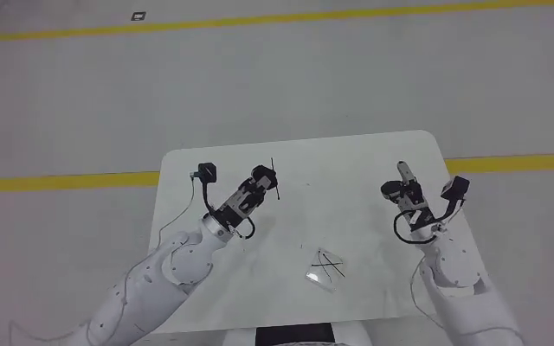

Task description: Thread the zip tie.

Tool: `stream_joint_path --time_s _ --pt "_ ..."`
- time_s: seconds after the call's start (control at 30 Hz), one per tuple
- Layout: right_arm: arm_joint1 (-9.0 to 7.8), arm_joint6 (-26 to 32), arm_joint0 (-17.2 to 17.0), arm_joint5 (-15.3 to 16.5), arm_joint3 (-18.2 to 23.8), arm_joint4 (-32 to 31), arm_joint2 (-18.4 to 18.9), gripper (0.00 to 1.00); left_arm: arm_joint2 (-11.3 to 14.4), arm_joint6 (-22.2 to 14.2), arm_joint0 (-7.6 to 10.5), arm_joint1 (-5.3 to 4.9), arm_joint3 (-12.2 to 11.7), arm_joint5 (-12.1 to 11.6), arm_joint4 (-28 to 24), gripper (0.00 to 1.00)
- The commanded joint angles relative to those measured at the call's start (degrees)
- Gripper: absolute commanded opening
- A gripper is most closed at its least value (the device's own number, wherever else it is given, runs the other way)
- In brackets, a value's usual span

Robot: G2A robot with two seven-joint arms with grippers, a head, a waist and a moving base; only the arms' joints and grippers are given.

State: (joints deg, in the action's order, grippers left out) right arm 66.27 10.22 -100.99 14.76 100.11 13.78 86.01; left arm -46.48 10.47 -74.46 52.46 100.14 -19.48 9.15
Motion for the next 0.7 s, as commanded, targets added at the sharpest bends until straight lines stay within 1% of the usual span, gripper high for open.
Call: stream_joint_path --time_s 0.0,0.07,0.1,0.2,0.3,0.33,0.57,0.6,0.67 --pt "0.16 1.5 -0.2 2.3 0.0 -0.7 -1.6 1.00 1.7 0.7 1.54 1.00 -1.6 0.0 -1.3 0.00" --pt "0.29 2.6 -0.4 4.1 -0.2 -1.7 -3.1 1.00 3.2 1.0 2.99 1.93 -3.0 0.0 -2.2 0.00" --pt "0.39 3.5 -0.4 4.7 0.1 -2.5 -4.2 1.00 4.1 1.3 3.82 2.56 -3.9 0.0 -3.3 0.00" --pt "0.76 3.5 -0.5 4.7 1.4 -4.5 -6.8 1.00 6.1 2.1 5.78 4.06 -5.9 0.0 -5.1 0.00" --pt "1.12 2.6 -0.5 4.7 2.7 -6.8 -8.8 1.00 7.4 2.7 7.20 5.28 -7.8 0.0 -5.9 0.00" --pt "1.21 2.3 -0.5 4.7 3.0 -7.1 -9.2 1.00 7.6 2.7 7.40 5.38 -8.1 0.0 -5.6 0.00" --pt "1.21 2.3 -0.5 4.7 3.0 -7.1 -9.2 1.00 7.6 2.7 7.40 5.38 -8.1 0.0 -5.6 0.00" --pt "1.21 2.3 -0.5 4.7 3.0 -7.1 -9.2 1.00 7.5 2.7 7.31 5.41 -8.0 0.0 -5.8 0.00" --pt "1.23 2.4 -0.4 4.5 3.0 -7.0 -9.3 1.00 7.0 2.8 6.64 5.62 -7.9 0.0 -8.1 0.00"
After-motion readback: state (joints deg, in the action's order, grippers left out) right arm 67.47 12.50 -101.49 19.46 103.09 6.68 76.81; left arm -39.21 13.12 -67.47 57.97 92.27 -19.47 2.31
